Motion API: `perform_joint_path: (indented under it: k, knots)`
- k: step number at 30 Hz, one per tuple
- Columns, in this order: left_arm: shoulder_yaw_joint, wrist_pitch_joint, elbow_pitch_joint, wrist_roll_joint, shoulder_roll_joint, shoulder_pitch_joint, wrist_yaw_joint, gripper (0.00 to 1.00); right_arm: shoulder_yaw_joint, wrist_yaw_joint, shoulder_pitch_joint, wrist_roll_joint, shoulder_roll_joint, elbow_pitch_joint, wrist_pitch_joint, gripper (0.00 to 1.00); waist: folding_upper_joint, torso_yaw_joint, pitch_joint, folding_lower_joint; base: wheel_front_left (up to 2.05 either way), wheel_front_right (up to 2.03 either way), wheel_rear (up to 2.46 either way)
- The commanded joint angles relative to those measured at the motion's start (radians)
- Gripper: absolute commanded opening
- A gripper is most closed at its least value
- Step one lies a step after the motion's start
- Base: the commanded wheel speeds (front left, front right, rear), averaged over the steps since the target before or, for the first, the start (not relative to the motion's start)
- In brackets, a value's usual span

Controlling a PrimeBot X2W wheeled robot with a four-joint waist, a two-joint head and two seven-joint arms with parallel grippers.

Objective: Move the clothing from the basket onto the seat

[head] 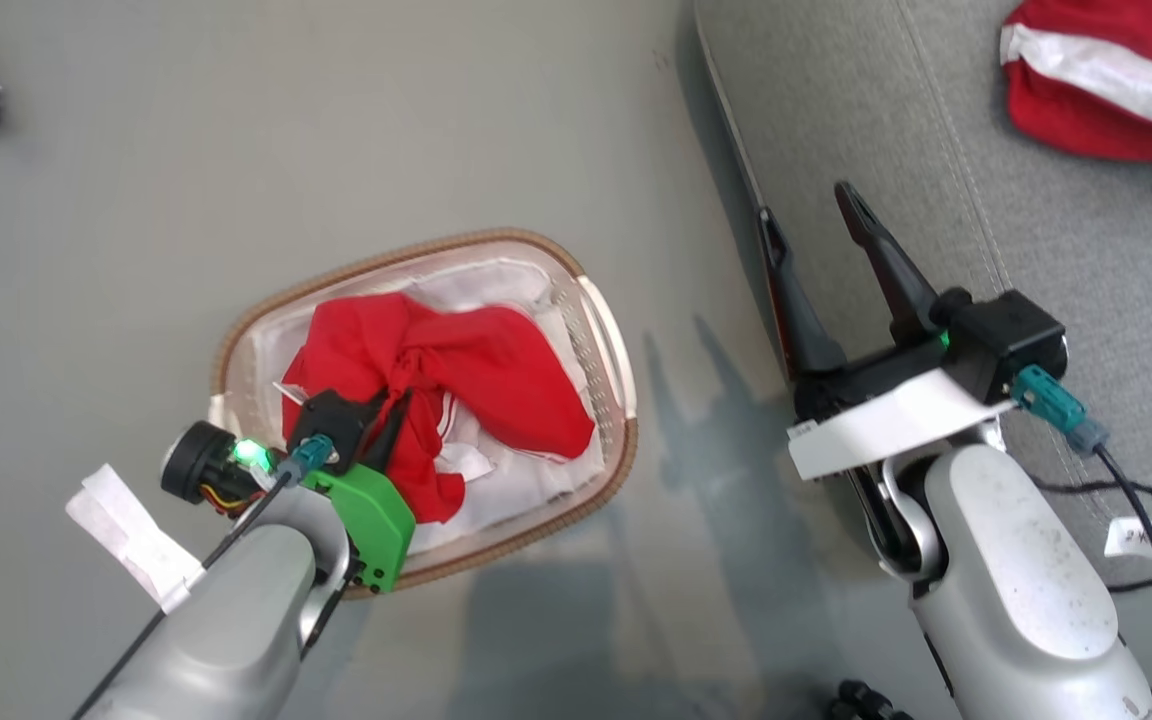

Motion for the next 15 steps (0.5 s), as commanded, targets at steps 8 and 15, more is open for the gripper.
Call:
perform_joint_path:
  k: [8,15]
  knots:
    - [0.121,-0.004,-0.103,0.059,-0.024,0.113,-0.032,0.0,-0.033,-0.001,0.104,0.003,-0.005,0.043,-0.002,1.0,0.0,0.14,-0.204,0.0,0.0,0.0,0.0]
    - [0.236,-0.004,-0.207,0.101,-0.049,0.2,-0.045,0.0,-0.034,-0.001,0.165,-0.015,-0.005,0.07,-0.002,1.0,0.0,0.169,-0.299,0.0,0.0,0.0,0.0]
